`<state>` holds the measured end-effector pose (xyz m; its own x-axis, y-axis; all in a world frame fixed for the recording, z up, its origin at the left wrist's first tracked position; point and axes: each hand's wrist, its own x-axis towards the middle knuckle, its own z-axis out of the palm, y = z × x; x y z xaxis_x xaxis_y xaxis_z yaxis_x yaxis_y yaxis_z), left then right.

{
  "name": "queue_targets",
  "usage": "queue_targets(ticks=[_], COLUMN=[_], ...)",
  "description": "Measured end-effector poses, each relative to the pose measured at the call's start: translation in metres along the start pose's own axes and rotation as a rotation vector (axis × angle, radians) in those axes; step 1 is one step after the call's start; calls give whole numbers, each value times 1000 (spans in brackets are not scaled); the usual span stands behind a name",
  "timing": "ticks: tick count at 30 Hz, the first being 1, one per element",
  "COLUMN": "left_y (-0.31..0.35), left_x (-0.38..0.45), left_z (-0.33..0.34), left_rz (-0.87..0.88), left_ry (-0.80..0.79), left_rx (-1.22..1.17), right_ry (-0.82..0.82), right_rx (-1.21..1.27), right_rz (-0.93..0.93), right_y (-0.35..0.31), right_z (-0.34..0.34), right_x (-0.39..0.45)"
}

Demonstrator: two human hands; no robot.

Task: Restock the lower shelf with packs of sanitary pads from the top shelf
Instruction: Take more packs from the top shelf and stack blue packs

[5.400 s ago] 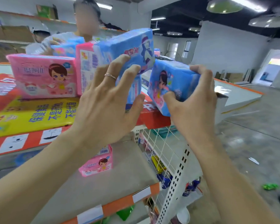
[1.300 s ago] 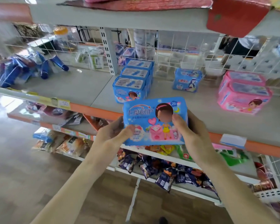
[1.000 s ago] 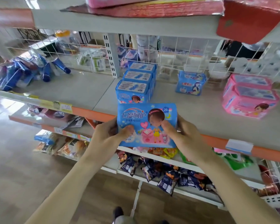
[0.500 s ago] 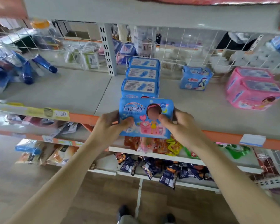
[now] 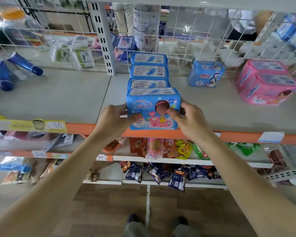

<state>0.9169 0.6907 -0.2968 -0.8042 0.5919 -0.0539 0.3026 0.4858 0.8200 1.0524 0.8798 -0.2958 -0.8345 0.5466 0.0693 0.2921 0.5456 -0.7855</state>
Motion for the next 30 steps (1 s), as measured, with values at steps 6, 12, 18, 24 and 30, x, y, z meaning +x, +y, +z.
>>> queue_targets(ticks=[6, 12, 18, 24, 30], left_y=[-11, -21, -31, -38, -44], left_x=[16, 13, 22, 31, 25], left_z=[3, 15, 14, 14, 18], left_rz=[3, 21, 57, 71, 83], left_ry=[8, 12, 34, 28, 18], left_rx=[42, 10, 9, 28, -3], right_ry=[58, 43, 37, 82, 72], right_rx=[5, 42, 73, 64, 64], right_rz=[-52, -91, -132, -163, -119], right_y=[13, 29, 30, 36, 46], right_z=[15, 24, 29, 36, 44], right_x=[9, 3, 11, 13, 8])
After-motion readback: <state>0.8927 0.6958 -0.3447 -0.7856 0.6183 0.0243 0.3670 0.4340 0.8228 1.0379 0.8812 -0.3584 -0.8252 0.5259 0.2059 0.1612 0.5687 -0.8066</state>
